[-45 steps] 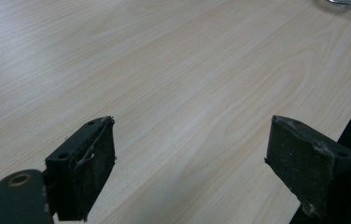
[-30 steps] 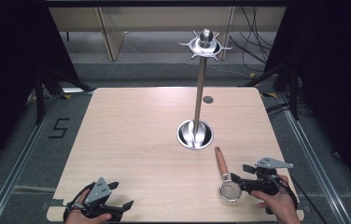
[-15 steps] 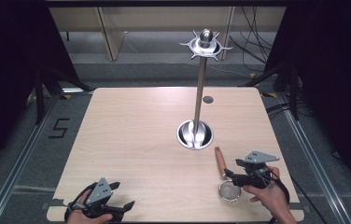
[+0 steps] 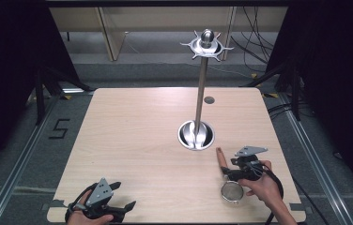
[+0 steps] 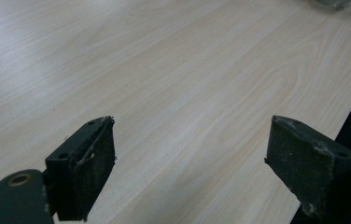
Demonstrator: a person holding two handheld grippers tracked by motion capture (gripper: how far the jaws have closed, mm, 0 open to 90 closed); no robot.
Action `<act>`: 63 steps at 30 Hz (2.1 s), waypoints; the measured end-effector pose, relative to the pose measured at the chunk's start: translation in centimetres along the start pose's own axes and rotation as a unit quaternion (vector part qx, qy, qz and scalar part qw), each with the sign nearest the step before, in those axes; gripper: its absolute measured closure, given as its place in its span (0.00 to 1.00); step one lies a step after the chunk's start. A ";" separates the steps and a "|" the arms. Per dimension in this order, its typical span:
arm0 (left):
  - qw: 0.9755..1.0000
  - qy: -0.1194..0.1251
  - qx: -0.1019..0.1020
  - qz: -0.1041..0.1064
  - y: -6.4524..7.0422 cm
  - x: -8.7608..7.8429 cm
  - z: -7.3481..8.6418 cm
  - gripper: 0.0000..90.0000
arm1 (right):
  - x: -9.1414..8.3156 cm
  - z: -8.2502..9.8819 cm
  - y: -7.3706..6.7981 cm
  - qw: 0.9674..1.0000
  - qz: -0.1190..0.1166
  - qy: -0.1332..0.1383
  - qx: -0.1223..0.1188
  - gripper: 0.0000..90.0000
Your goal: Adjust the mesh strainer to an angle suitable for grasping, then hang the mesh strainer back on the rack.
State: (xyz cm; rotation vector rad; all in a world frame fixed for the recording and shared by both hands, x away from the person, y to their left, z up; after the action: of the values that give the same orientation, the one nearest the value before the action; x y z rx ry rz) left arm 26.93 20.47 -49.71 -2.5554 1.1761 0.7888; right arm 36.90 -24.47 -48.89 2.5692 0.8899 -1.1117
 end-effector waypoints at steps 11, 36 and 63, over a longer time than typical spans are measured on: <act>1.000 0.005 0.013 0.001 0.0 0.0 -0.1 0.17 | 1.1 -0.4 0.2 0.999 0.005 -0.044 -0.002 0.56; 1.000 0.013 -0.003 0.012 0.1 0.1 -0.4 0.17 | 2.2 -0.9 0.2 0.996 0.009 -0.083 0.022 0.59; 1.000 0.016 -0.007 0.015 0.3 0.0 -0.5 0.17 | 1.7 -0.5 -0.4 0.993 -0.002 -0.109 -0.052 0.78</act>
State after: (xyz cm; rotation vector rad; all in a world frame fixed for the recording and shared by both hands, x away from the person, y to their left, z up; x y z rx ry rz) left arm 26.87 20.03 -49.28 -2.5775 1.2248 0.7685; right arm 37.80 -23.18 -49.74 2.3098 0.8755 -1.2829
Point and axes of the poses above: each handheld gripper's, and its own axes: x roughly forward along the jaws, z roughly out of its underside, y roughly to its right, the point moved 1 cm from there along x, roughly forward along the jaws, and after that the axes turned 1 degree about z, right-handed, at the moved point
